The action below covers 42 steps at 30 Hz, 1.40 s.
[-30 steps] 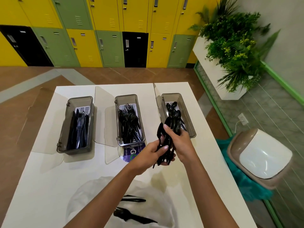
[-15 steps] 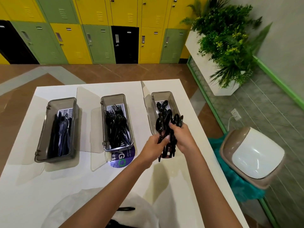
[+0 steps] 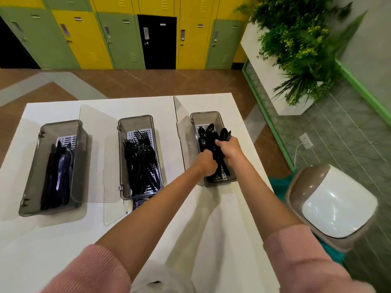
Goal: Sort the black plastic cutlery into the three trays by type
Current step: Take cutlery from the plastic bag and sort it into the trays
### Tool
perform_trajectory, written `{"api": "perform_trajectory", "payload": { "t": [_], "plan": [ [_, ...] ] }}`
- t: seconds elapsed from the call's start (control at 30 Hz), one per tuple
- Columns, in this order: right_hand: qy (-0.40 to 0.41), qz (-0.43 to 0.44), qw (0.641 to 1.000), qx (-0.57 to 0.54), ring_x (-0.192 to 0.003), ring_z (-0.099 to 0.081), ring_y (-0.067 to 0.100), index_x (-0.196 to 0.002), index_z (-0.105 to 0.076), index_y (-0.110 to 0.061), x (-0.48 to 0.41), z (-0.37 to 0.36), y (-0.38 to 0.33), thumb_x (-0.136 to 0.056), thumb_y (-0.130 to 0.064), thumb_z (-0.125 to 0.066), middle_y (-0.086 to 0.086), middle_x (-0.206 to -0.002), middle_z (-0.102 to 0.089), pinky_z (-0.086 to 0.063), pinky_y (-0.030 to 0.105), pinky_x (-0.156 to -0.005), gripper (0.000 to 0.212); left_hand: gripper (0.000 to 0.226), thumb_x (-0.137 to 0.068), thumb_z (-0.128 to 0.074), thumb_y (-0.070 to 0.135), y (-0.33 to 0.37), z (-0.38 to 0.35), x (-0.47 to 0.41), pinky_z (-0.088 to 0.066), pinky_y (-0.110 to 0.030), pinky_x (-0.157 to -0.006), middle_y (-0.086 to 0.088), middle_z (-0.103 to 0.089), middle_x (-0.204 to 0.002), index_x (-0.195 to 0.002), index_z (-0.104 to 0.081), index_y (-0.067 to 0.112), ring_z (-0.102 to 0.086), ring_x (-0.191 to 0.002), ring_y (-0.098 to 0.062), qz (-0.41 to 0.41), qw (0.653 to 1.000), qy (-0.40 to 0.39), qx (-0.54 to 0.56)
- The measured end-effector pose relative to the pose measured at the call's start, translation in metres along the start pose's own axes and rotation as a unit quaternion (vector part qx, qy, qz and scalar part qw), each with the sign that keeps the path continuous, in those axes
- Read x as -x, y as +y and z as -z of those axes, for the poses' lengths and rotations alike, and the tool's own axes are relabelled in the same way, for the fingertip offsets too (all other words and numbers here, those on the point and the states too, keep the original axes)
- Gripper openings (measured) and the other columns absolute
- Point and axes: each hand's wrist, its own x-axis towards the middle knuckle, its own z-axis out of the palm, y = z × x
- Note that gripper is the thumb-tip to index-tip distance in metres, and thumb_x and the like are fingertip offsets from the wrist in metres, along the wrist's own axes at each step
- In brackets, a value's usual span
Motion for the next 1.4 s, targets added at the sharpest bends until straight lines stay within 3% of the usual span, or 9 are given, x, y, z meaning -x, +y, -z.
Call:
{"api": "perform_trajectory", "payload": {
  "t": [0.23, 0.47, 0.6, 0.7, 0.83, 0.93, 1.1, 1.27, 1.4],
  "plan": [
    [0.01, 0.07, 0.987, 0.143, -0.124, -0.053, 0.029, -0.134, -0.051, -0.005, 0.018, 0.001, 0.008, -0.087, -0.012, -0.065, 0.013, -0.134, -0.057, -0.043, 0.04, -0.106, 0.05, 0.038, -0.096, -0.041, 0.005, 0.018, 0.019, 0.052, -0.045, -0.039, -0.086, -0.023, -0.056, -0.122, -0.133, -0.04, -0.002, -0.053, -0.112, -0.037, -0.081, 0.996, -0.009, -0.037],
    [0.045, 0.231, 0.965, 0.119, -0.103, -0.061, 0.012, -0.114, -0.065, -0.012, 0.105, 0.015, -0.01, -0.094, -0.014, -0.056, 0.001, -0.112, -0.067, -0.046, 0.023, -0.092, 0.022, 0.029, -0.099, -0.045, 0.02, -0.003, 0.064, 0.154, -0.051, -0.036, -0.084, -0.008, -0.069, -0.1, -0.126, -0.053, 0.011, -0.064, -0.089, -0.023, -0.191, 0.977, -0.018, -0.091],
    [0.0, 0.243, 0.969, 0.049, -0.096, -0.067, 0.018, -0.1, -0.068, -0.022, 0.164, 0.011, -0.002, -0.093, -0.014, -0.056, 0.001, -0.101, -0.071, -0.054, 0.035, -0.089, 0.016, 0.026, -0.099, -0.044, 0.023, -0.044, 0.088, 0.209, -0.052, -0.035, -0.08, -0.006, -0.069, -0.101, -0.119, -0.057, 0.012, -0.065, -0.088, -0.022, -0.14, 0.982, 0.004, -0.127],
    [-0.038, 0.245, 0.969, 0.02, -0.086, -0.067, 0.017, -0.1, -0.066, -0.016, 0.211, 0.002, 0.005, -0.095, -0.008, -0.053, 0.006, -0.095, -0.071, -0.056, 0.031, -0.078, 0.016, 0.018, -0.097, -0.05, 0.023, -0.078, 0.099, 0.25, -0.05, -0.023, -0.074, 0.0, -0.066, -0.102, -0.107, -0.061, 0.015, -0.061, -0.086, -0.014, -0.112, 0.986, 0.012, -0.126],
    [-0.187, 0.227, 0.955, 0.025, -0.076, -0.065, 0.014, -0.102, -0.064, -0.003, 0.272, -0.017, 0.017, -0.097, -0.006, -0.051, 0.006, -0.087, -0.069, -0.055, 0.021, -0.069, 0.015, 0.013, -0.084, -0.067, 0.039, -0.117, 0.102, 0.299, -0.039, -0.02, -0.094, 0.009, -0.055, -0.119, -0.09, -0.06, 0.029, -0.05, -0.113, -0.005, -0.106, 0.989, -0.031, -0.098],
    [-0.318, 0.187, 0.925, 0.095, -0.078, -0.067, 0.015, -0.101, -0.065, -0.001, 0.297, -0.032, 0.035, -0.097, -0.01, -0.053, 0.01, -0.089, -0.07, -0.056, 0.025, -0.073, 0.015, 0.01, -0.082, -0.069, 0.04, -0.136, 0.097, 0.317, -0.019, -0.038, -0.113, 0.009, -0.03, -0.148, -0.089, -0.061, 0.042, -0.022, -0.139, -0.013, -0.073, 0.983, -0.063, -0.157],
    [-0.405, 0.157, 0.839, 0.328, -0.083, -0.067, 0.024, -0.095, -0.069, -0.007, 0.313, -0.068, 0.065, -0.093, -0.016, -0.05, 0.008, -0.092, -0.072, -0.054, 0.036, -0.08, 0.021, 0.022, -0.09, -0.061, 0.03, -0.158, 0.076, 0.317, 0.004, -0.048, -0.117, 0.001, 0.0, -0.16, -0.108, -0.065, 0.042, 0.004, -0.147, -0.028, -0.034, 0.963, -0.028, -0.265],
    [-0.402, 0.153, 0.737, 0.522, -0.114, -0.057, 0.027, -0.118, -0.065, -0.01, 0.309, -0.105, 0.096, -0.098, -0.018, -0.042, 0.01, -0.125, -0.063, -0.043, 0.037, -0.101, 0.031, 0.049, -0.097, -0.05, 0.024, -0.179, 0.055, 0.305, -0.016, -0.047, -0.115, -0.009, 0.004, -0.16, -0.144, -0.036, 0.031, -0.005, -0.145, -0.032, 0.014, 0.949, 0.024, -0.314],
    [-0.397, 0.124, 0.704, 0.576, -0.122, -0.051, 0.027, -0.129, -0.057, -0.016, 0.31, -0.118, 0.116, -0.098, -0.02, -0.043, 0.008, -0.135, -0.055, -0.04, 0.036, -0.103, 0.034, 0.063, -0.092, -0.057, 0.015, -0.185, 0.048, 0.309, -0.046, -0.035, -0.084, -0.006, -0.018, -0.153, -0.145, -0.022, 0.013, -0.052, -0.117, -0.031, -0.02, 0.955, 0.1, -0.277]
  ]
}}
